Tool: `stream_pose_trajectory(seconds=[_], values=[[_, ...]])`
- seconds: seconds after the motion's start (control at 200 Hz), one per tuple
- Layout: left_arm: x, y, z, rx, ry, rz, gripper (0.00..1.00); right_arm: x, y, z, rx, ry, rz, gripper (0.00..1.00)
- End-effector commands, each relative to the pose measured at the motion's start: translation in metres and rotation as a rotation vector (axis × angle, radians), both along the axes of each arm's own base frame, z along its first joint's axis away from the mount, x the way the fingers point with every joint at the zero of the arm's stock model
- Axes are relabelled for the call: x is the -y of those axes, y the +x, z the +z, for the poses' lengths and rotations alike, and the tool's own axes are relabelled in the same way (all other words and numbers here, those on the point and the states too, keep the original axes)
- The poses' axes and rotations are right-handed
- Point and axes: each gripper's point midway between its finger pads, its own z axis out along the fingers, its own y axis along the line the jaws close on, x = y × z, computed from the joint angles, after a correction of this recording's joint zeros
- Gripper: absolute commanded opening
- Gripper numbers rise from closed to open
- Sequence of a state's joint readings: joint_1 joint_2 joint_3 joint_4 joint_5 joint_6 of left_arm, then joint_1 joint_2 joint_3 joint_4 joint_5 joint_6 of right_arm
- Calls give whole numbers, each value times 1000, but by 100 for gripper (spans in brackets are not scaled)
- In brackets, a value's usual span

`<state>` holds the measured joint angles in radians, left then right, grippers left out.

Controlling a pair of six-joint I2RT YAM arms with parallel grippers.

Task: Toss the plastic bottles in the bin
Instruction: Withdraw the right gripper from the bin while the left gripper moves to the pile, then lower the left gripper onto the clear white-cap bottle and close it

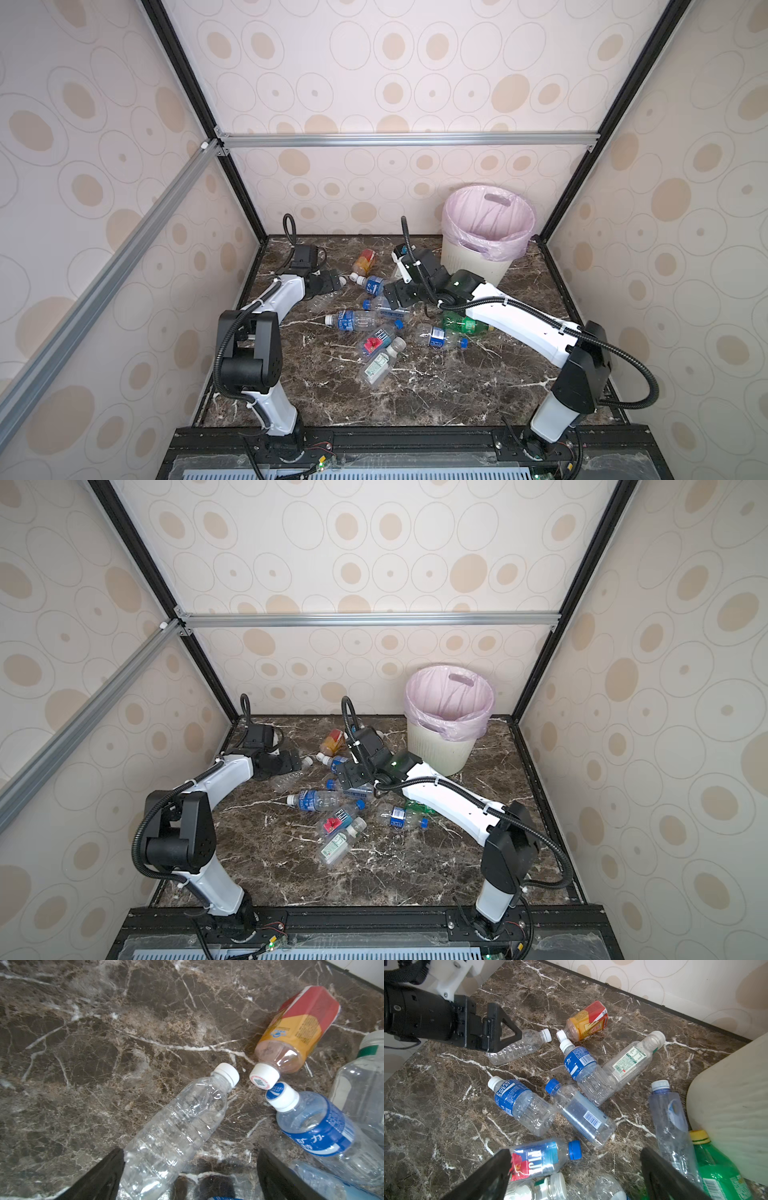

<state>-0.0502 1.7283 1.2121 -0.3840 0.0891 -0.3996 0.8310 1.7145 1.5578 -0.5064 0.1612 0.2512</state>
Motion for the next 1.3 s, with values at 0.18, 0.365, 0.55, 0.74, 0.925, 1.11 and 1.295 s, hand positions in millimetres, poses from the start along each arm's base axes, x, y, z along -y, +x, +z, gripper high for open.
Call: stream_pose_trajectory(seconds=[0.18, 0.365, 0.55, 0.74, 0.925, 1.11, 1.295], values=[[-11, -5, -33, -64, 65, -11, 97, -11, 0, 3, -32, 60, -8, 100], [-10, -3, -42, -81, 58, -8, 94, -10, -3, 0, -59, 79, -28, 100], [-3, -6, -52, -100, 13, -14, 90, -12, -2, -3, -67, 91, -38, 100], [4, -8, -66, -130, -27, -16, 83, -20, 7, -6, -75, 103, -55, 100], [15, -12, -78, -155, -100, -27, 75, -24, 10, -10, -84, 115, -69, 100], [25, -10, -75, -143, -154, -43, 60, -24, 14, -6, -71, 112, -82, 100], [33, -4, -52, -64, -205, -59, 55, -17, 19, 9, -73, 132, -118, 100]])
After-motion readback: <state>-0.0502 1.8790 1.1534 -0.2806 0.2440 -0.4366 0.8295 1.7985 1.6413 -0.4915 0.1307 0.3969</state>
